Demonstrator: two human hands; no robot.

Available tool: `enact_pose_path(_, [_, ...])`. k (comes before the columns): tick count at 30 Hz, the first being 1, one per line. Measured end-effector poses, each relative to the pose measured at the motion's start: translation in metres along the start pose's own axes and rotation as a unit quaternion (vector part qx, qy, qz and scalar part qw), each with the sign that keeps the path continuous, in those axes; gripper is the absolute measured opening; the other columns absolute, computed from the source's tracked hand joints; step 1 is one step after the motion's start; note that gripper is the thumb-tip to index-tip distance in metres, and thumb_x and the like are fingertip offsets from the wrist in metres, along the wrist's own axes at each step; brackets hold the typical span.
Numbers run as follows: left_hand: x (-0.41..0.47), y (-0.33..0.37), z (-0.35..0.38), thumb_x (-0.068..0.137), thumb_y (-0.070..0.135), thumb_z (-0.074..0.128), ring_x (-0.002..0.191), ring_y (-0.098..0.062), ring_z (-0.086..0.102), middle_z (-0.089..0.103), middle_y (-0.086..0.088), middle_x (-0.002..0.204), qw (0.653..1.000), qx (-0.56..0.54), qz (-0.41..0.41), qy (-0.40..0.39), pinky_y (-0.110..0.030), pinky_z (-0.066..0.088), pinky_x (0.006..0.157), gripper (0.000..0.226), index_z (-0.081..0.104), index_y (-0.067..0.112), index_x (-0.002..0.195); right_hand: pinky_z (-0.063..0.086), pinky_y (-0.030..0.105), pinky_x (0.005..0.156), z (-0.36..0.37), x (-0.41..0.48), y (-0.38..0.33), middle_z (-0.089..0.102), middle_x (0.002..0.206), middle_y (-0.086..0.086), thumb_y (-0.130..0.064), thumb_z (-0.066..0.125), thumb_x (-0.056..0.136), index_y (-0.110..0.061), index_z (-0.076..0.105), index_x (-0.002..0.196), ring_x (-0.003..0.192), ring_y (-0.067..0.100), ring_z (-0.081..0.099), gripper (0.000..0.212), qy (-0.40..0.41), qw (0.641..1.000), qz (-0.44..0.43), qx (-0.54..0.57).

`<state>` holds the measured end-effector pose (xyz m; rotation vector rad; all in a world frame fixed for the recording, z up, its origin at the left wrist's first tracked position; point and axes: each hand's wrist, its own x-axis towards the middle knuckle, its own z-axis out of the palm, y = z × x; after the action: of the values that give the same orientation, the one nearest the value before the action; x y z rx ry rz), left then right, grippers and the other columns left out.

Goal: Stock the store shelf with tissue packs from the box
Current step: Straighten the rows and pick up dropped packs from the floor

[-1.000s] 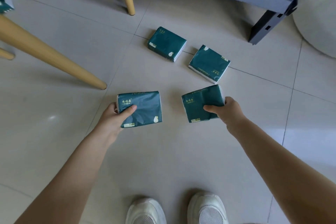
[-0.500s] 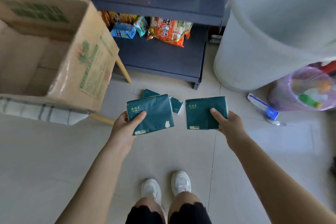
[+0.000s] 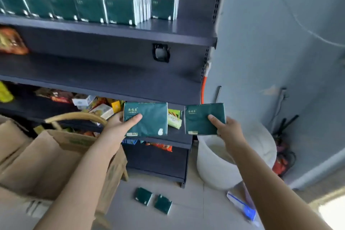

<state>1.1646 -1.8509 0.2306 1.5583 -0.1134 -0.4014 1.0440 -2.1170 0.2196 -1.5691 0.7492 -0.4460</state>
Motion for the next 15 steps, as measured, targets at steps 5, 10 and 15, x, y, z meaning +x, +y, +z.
enact_pose_path(5, [0.040,0.071,-0.010,0.080,0.023,0.073,0.099,-0.023,0.066,0.071,-0.001,0.101,0.999,-0.009,0.046,0.013,-0.045,0.046,0.099,0.015,0.066,0.020,0.093,0.054,0.037,0.076,0.026,0.027,-0.072,0.067,0.087,0.009,-0.024,0.071,0.083,-0.012,0.064,0.083,0.079,0.023,0.063,0.014,-0.003,0.999,-0.044,0.014])
enact_pose_path(10, [0.086,0.127,-0.030,0.085,0.017,0.067,0.098,-0.023,0.067,0.071,-0.006,0.104,0.994,-0.032,0.104,-0.034,-0.045,0.048,0.098,0.015,0.066,0.014,0.100,0.054,0.034,0.076,0.059,0.056,-0.132,0.064,0.080,0.002,-0.026,0.071,0.083,-0.013,0.063,0.085,0.075,0.017,0.062,0.015,0.022,0.994,-0.103,0.024])
enact_pose_path(15, [0.135,0.180,-0.049,0.085,0.017,0.066,0.101,-0.020,0.066,0.070,-0.005,0.110,0.985,-0.053,0.148,-0.066,-0.041,0.048,0.098,0.029,0.062,0.009,0.112,0.054,0.036,0.077,0.099,0.078,-0.185,0.068,0.083,0.002,-0.029,0.071,0.083,-0.014,0.064,0.087,0.077,0.019,0.064,0.017,0.037,0.985,-0.166,-0.001])
